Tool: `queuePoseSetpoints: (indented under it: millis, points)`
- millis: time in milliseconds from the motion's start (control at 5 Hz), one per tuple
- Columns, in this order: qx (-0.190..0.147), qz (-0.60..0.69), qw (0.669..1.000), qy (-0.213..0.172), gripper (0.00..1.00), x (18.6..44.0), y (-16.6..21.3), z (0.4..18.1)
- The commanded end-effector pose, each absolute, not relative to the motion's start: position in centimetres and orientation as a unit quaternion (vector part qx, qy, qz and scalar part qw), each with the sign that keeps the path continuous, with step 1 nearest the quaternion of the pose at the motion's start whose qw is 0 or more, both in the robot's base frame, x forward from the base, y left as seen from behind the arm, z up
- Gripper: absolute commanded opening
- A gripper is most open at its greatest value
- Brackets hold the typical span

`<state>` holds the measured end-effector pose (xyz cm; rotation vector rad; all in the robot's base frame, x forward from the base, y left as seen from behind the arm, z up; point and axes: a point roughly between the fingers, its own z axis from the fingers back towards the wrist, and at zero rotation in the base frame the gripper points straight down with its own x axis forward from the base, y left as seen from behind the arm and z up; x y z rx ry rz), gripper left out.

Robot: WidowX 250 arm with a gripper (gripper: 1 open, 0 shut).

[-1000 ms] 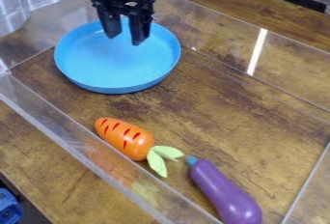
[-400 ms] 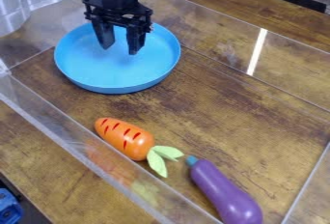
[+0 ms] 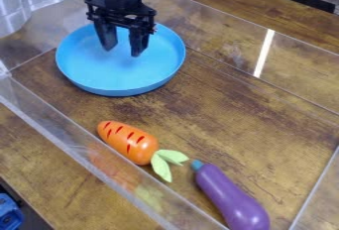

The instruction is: Move the carrot to the right side

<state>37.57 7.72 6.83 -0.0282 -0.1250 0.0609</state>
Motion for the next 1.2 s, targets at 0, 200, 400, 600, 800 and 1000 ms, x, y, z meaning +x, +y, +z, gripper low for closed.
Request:
queuePoseSetpoints:
  millis: [0,200,400,600,800,1000]
  points:
    - [-0.006,0.002,0.996,-0.088,1.00,38.4,8.5,8.4]
    - [-0.008,-0.028,0.996,-0.087,1.00,38.6,8.2,8.1]
    - [-0.009,-0.003,0.997,-0.083,1.00,38.3,9.2,8.1]
    - [-0.009,0.026,0.996,-0.083,1.00,38.0,10.2,8.4]
    - [-0.010,0.027,0.996,-0.083,1.00,37.7,10.3,9.2]
    - [-0.014,0.025,0.996,-0.083,1.00,37.5,10.1,10.1]
